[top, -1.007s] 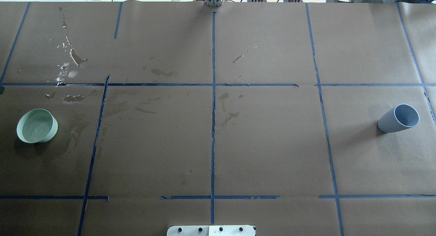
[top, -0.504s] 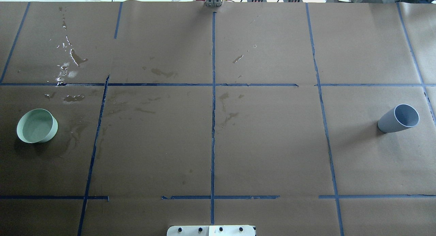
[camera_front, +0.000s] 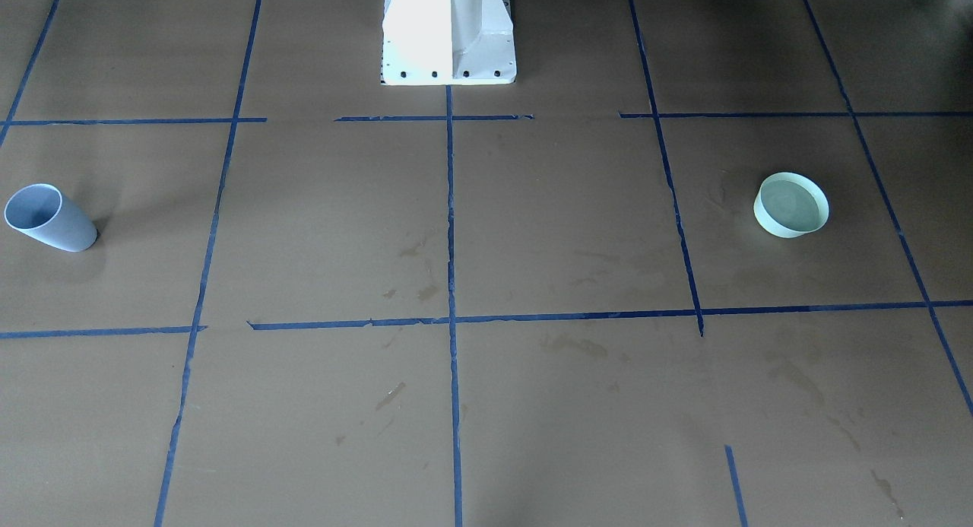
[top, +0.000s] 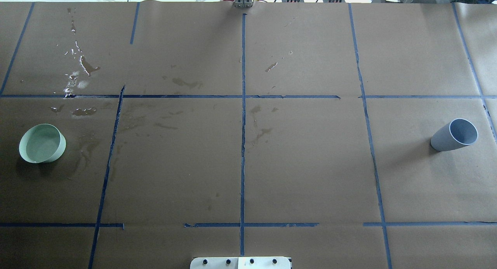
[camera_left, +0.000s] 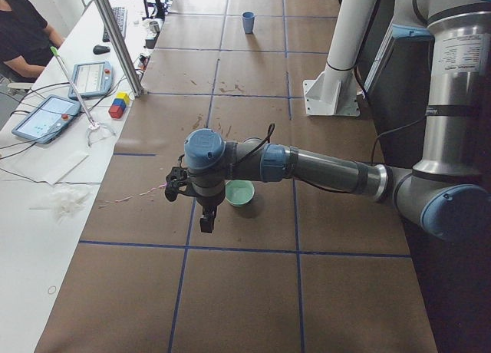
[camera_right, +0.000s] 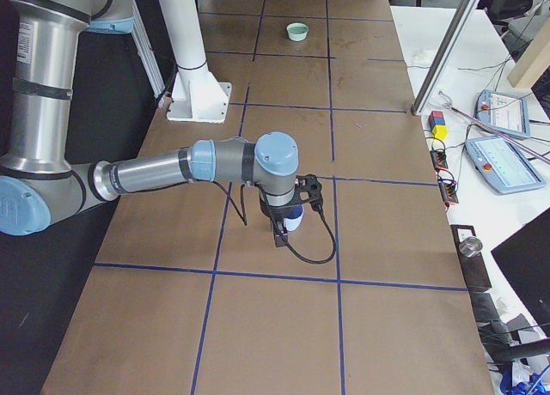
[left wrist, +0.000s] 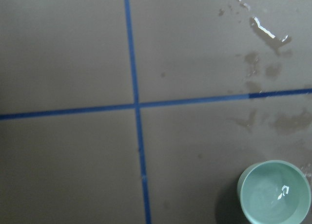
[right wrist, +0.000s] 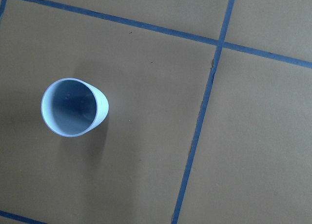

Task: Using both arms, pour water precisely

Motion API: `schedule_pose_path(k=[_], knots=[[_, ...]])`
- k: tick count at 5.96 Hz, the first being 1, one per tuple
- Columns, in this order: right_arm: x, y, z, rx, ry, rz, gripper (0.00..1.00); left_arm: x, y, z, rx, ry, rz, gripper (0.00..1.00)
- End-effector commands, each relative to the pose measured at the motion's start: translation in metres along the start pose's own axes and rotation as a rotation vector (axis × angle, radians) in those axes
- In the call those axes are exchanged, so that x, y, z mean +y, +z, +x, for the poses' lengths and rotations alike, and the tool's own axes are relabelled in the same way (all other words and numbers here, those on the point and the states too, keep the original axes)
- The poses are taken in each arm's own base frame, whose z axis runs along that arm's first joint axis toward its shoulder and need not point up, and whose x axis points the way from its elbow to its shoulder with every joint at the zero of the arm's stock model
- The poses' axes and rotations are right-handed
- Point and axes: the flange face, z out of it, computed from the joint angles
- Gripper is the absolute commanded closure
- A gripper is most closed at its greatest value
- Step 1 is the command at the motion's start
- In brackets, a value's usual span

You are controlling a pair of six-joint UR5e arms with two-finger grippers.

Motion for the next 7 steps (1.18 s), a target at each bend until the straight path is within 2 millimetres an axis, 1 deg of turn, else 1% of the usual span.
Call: schedule_pose_path(k=[1, 2, 3, 4, 5, 6, 7], knots=[[0.013, 0.009, 0.005, -0.002, -0.012, -0.002, 0.00, 0.018, 0.027, -0.030, 0.000, -0.049, -0.066, 0.00], [0.020, 0.012, 0.006, 0.004, -0.019, 0.021, 0.00, 0.018, 0.027, -0.029, -0.010, -0.044, -0.067, 0.00], [0.020, 0.013, 0.006, 0.003, -0.015, 0.023, 0.00, 0.017, 0.024, -0.028, -0.025, -0.037, -0.066, 0.00], [0.016, 0.026, 0.003, 0.007, -0.003, -0.009, 0.00, 0.016, 0.026, -0.025, -0.030, -0.027, -0.068, 0.00], [0.016, 0.028, 0.005, 0.007, 0.000, -0.012, 0.00, 0.017, 0.037, -0.018, -0.026, -0.017, -0.092, 0.00], [0.018, 0.031, 0.008, 0.006, 0.003, -0.021, 0.00, 0.012, 0.050, -0.002, -0.015, 0.000, -0.123, 0.00], [0.016, 0.032, 0.009, 0.006, 0.001, -0.021, 0.00, 0.014, 0.047, 0.003, -0.015, 0.030, -0.106, 0.00]])
